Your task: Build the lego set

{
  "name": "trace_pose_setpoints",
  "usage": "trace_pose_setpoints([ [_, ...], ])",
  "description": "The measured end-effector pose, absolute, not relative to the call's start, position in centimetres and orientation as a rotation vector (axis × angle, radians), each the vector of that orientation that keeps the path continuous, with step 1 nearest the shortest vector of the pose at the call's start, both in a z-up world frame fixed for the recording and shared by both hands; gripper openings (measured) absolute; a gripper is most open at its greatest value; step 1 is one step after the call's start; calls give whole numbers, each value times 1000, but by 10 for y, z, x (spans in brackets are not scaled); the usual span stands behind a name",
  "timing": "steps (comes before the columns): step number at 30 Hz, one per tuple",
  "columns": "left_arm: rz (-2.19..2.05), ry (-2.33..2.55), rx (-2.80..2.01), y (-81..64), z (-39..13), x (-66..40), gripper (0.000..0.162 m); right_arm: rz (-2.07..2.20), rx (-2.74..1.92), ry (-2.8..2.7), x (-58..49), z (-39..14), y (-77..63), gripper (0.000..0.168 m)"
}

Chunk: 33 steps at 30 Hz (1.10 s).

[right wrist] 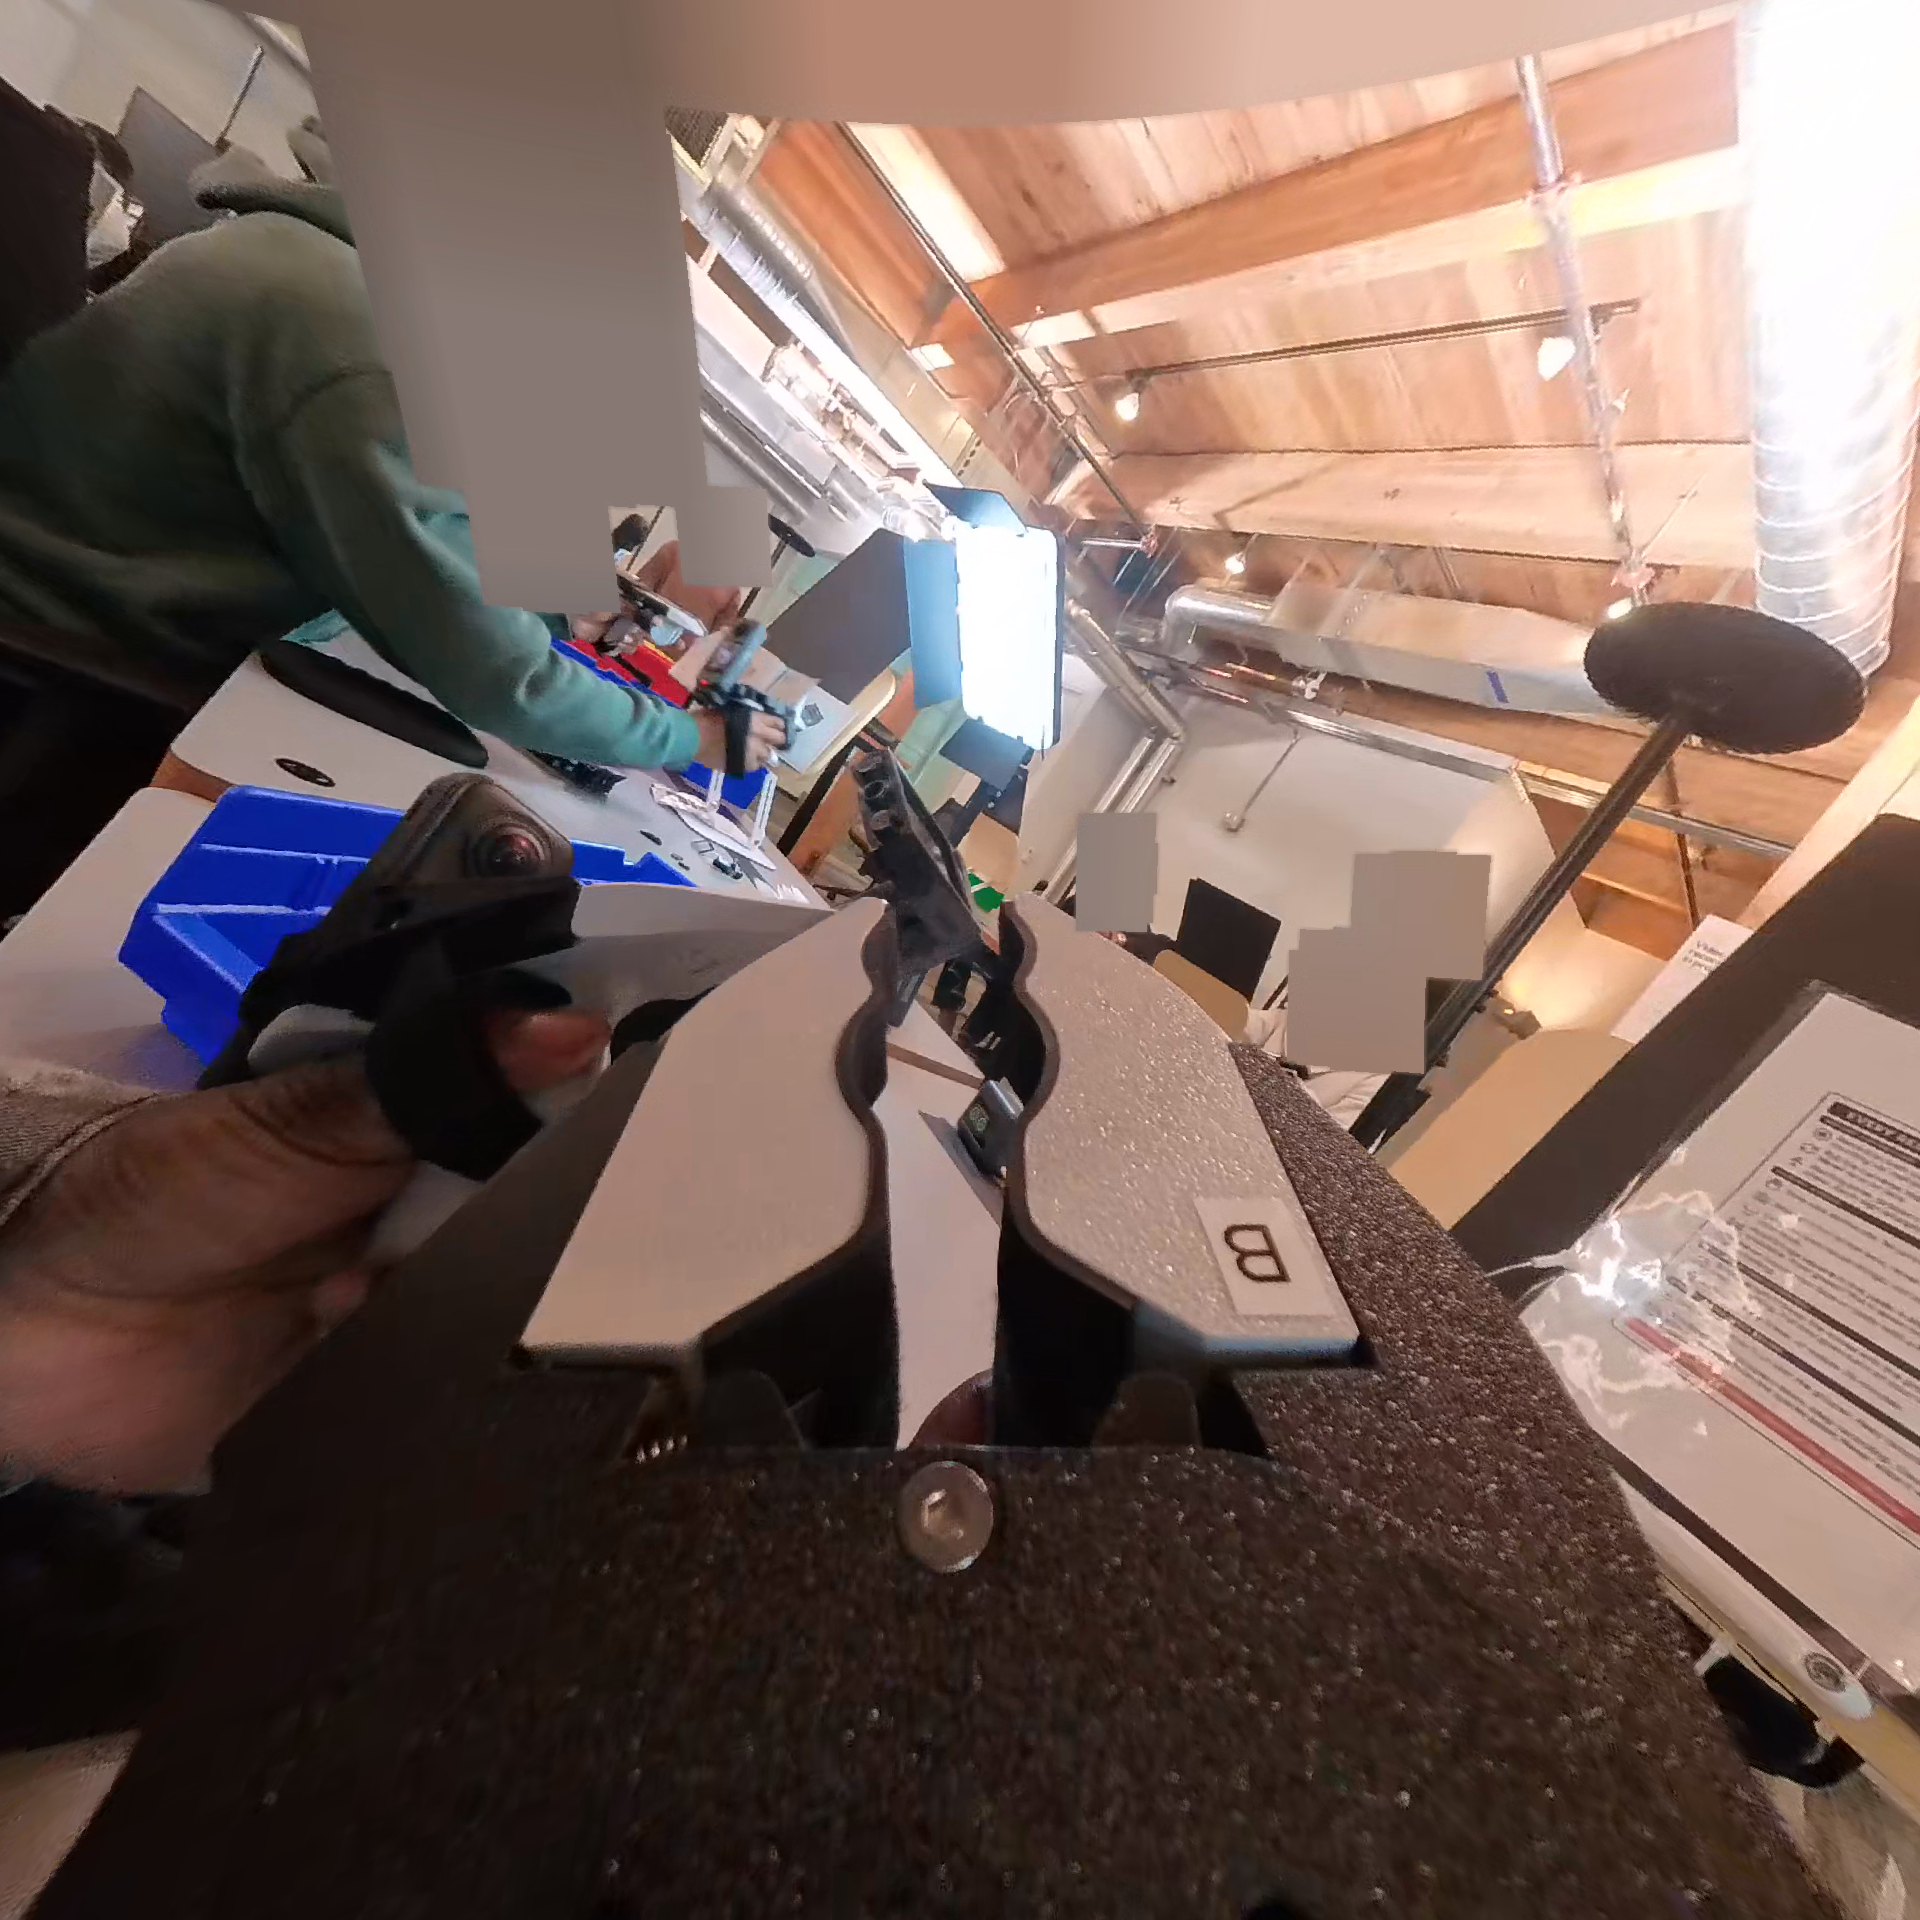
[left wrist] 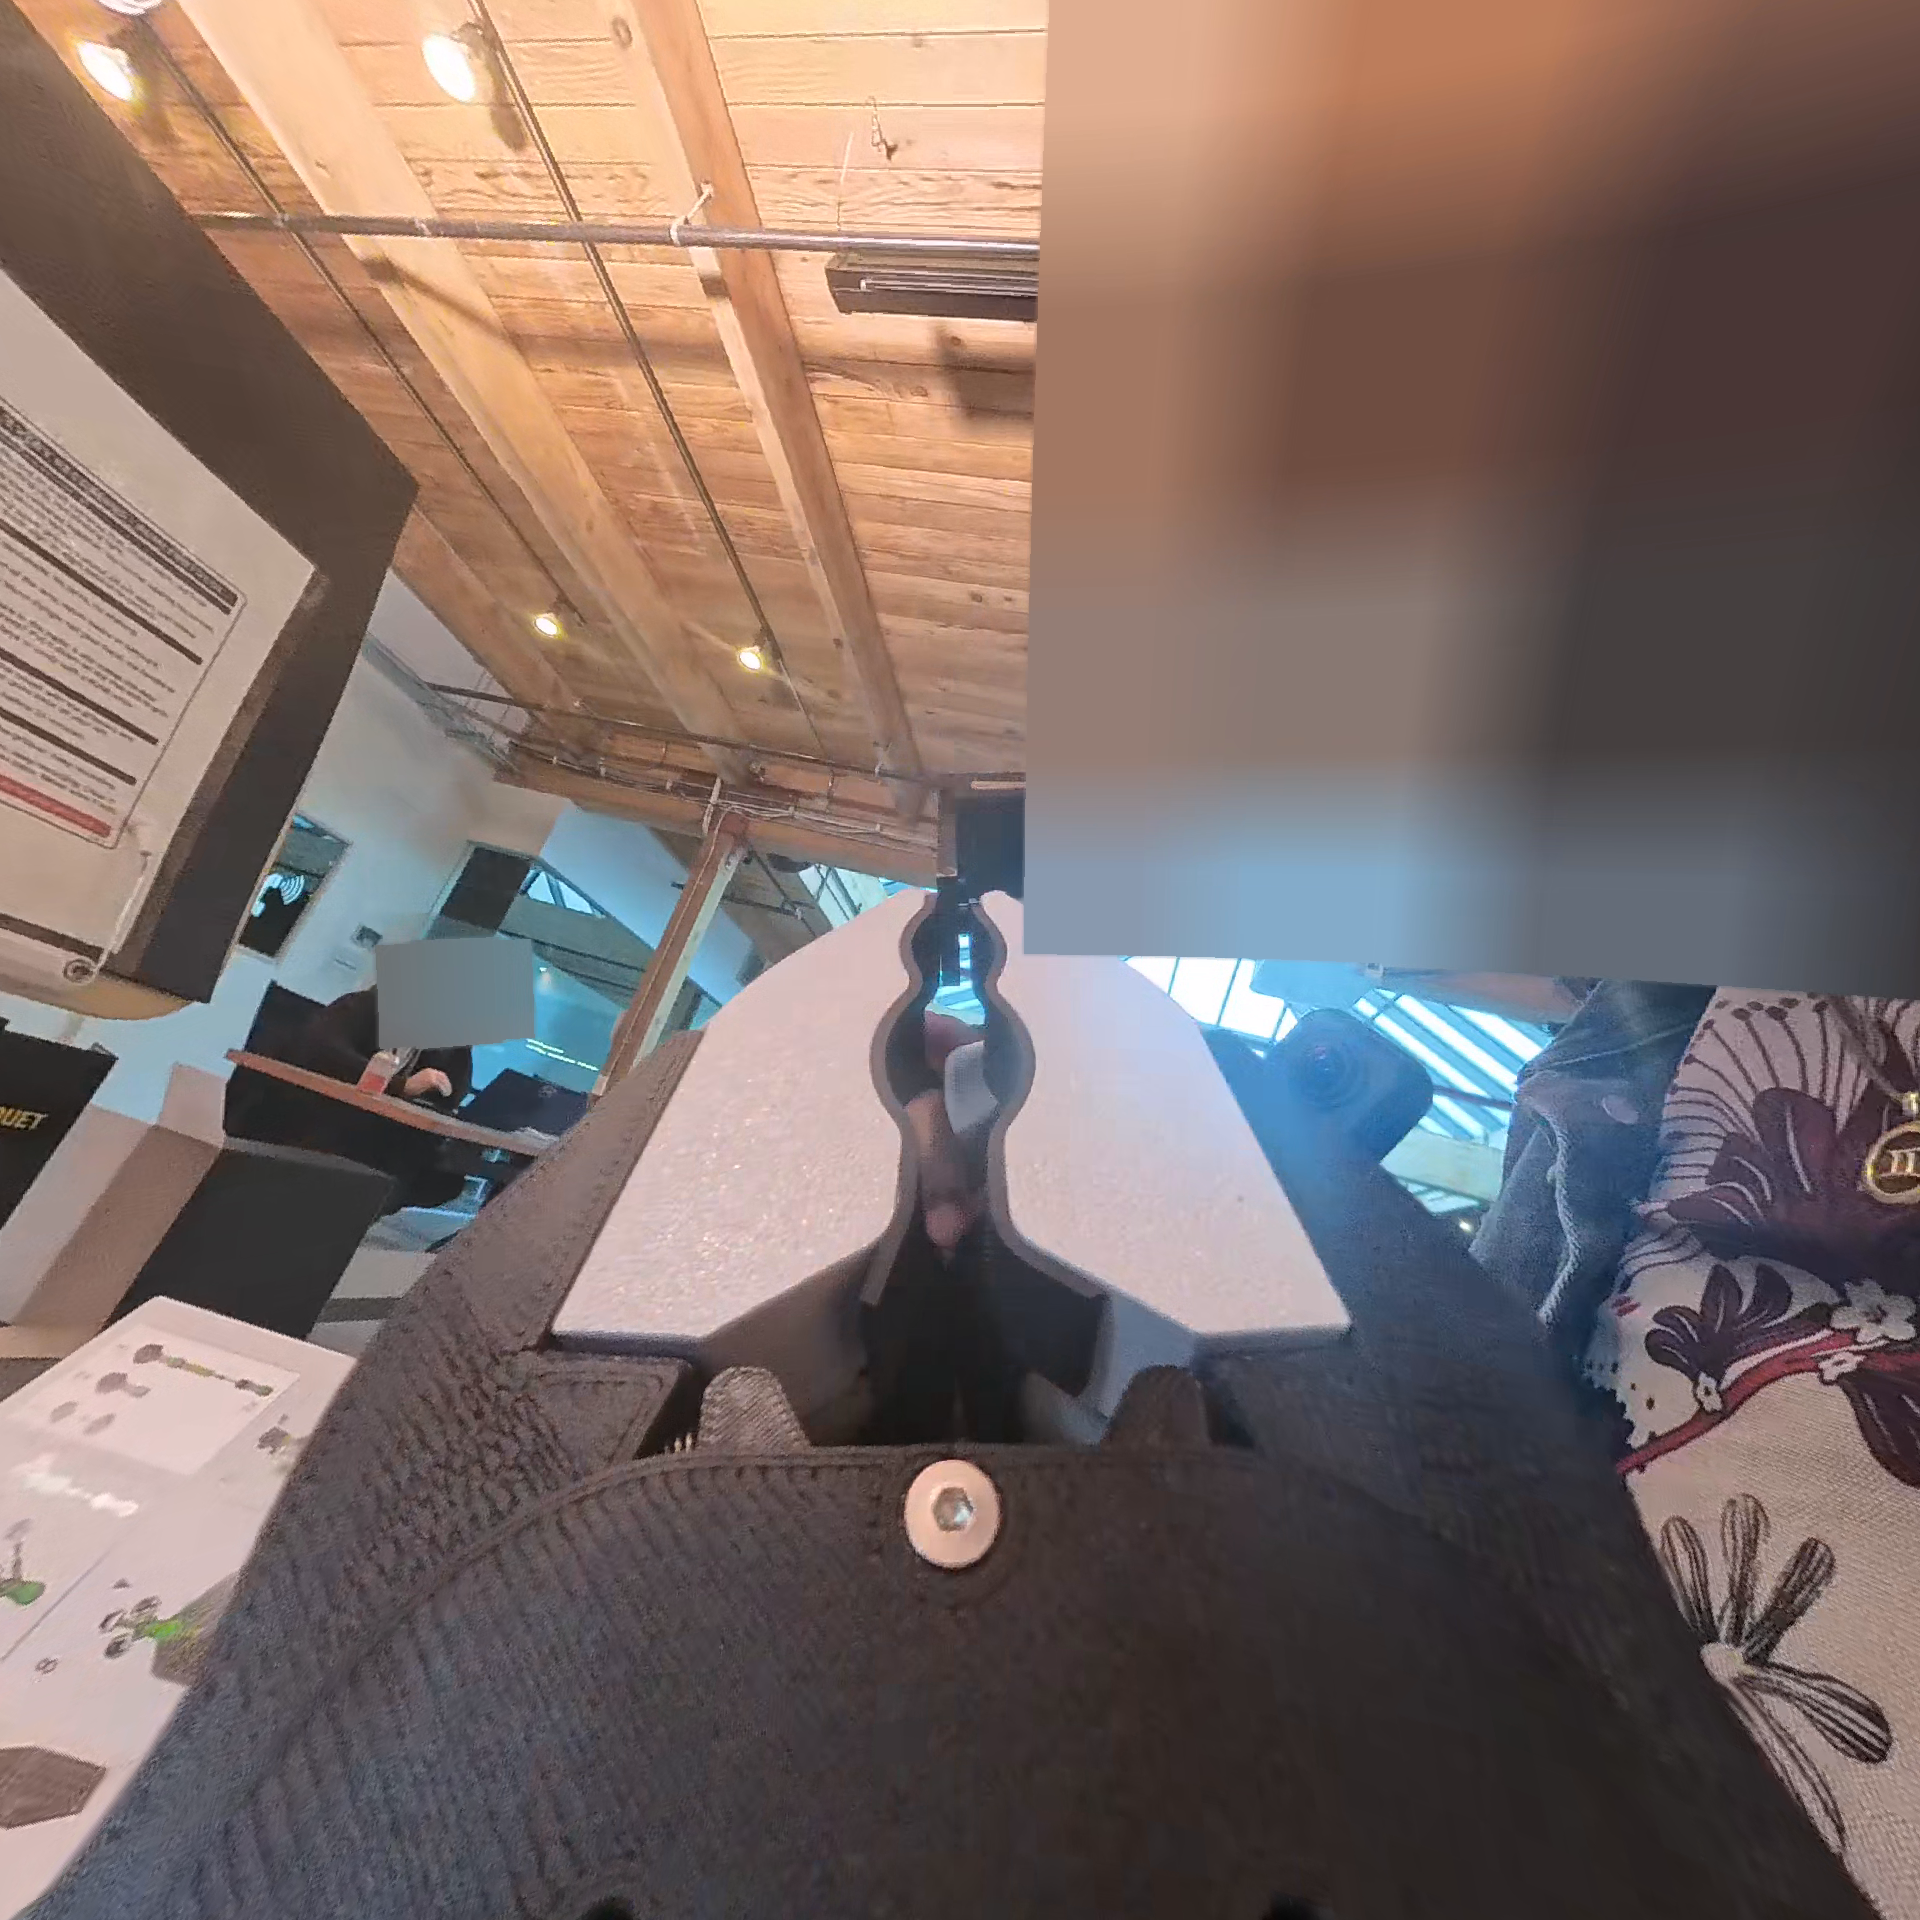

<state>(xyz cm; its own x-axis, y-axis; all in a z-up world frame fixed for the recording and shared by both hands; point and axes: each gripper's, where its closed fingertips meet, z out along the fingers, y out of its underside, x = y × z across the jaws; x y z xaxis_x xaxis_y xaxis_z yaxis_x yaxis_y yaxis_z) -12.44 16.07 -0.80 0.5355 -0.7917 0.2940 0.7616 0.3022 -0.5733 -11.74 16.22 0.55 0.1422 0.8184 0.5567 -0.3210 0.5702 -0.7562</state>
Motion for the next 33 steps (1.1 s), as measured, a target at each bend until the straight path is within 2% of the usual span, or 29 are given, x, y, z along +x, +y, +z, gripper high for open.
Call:
trace_pose_setpoints([
  [4, -1029, 48, -726, 159, -8, -123, 5, 874, -512, -1136, -118, 7, 159, 10],
  [17, -1035, 18, -696, 158, -8, -129, 5, 912, -569, -1044, -122, 7, 159, 10],
  [21, -1080, -4, -685, 158, -9, -132, 5, 885, -548, -1092, -121, 5, 164, 16],
  [33, -1076, 8, -704, 160, -11, -129, 5, 810, -498, -1167, -124, 2, 163, 8],
])
